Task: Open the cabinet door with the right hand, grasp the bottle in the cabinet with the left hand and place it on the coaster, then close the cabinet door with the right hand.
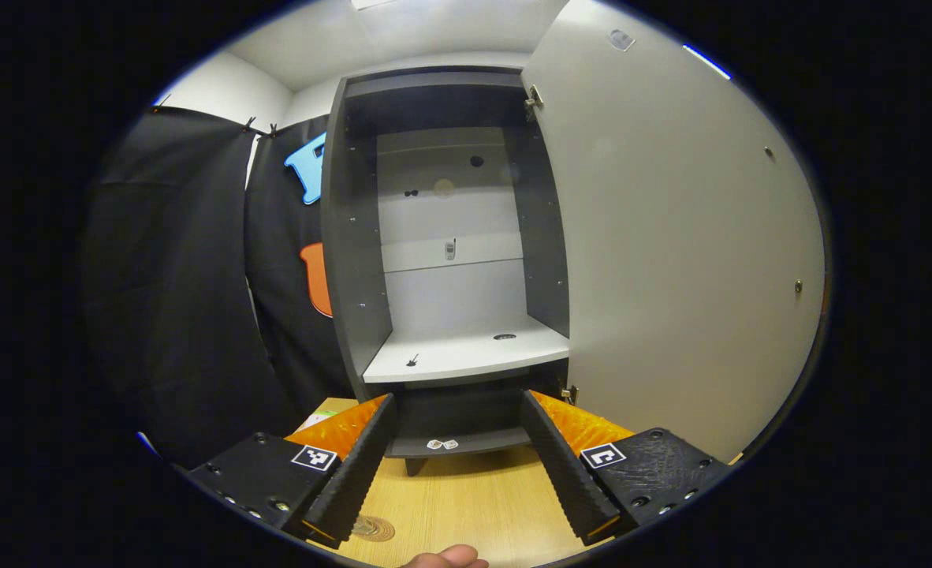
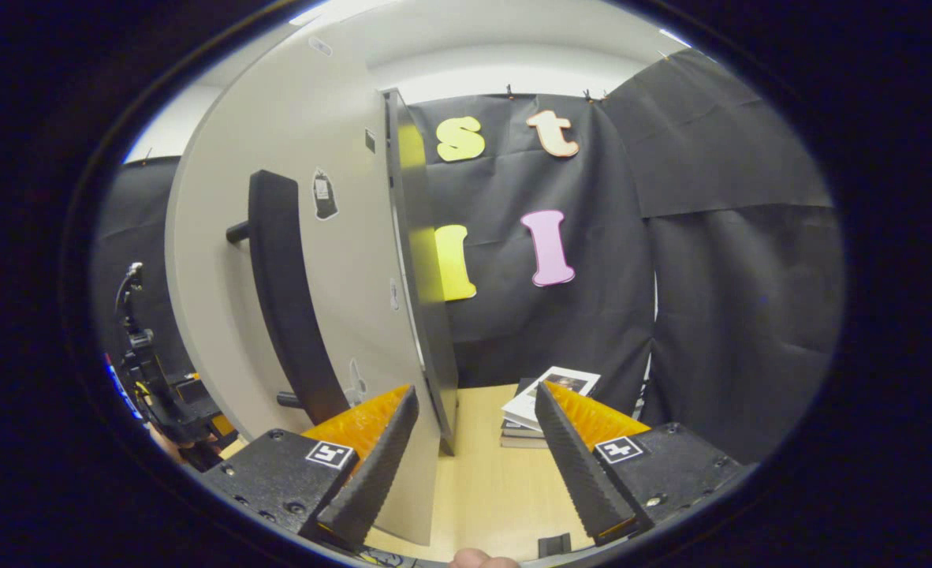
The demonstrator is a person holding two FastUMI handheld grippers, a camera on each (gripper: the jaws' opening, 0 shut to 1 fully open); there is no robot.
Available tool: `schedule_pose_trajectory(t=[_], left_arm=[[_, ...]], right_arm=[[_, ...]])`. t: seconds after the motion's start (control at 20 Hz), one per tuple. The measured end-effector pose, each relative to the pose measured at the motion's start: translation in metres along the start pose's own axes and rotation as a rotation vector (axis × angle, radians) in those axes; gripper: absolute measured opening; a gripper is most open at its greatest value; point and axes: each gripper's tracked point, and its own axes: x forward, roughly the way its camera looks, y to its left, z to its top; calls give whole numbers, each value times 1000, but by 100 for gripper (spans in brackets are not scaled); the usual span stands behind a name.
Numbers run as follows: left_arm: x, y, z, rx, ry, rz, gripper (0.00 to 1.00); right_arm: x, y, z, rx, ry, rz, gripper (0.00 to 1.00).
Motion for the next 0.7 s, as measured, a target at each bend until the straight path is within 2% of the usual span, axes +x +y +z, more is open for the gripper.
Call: schedule_pose_trajectory(t=[0.05, 0.1, 0.3, 0.5, 0.7], left_arm=[[1, 3, -2, 0, 4, 0, 96], [1, 6, -3, 0, 6, -2, 96], [10, 20, -11, 1, -12, -8, 96], [17, 36, -22, -29, -3, -13, 96], [19, 71, -29, -30, -11, 6, 96]], right_arm=[[1, 7, -1, -8, 11, 17, 89], [2, 13, -4, -8, 27, 38, 96], [7, 63, -10, -34, 65, 115, 96], [11, 112, -15, -57, 84, 155, 96], [26, 154, -20, -31, 107, 203, 96]])
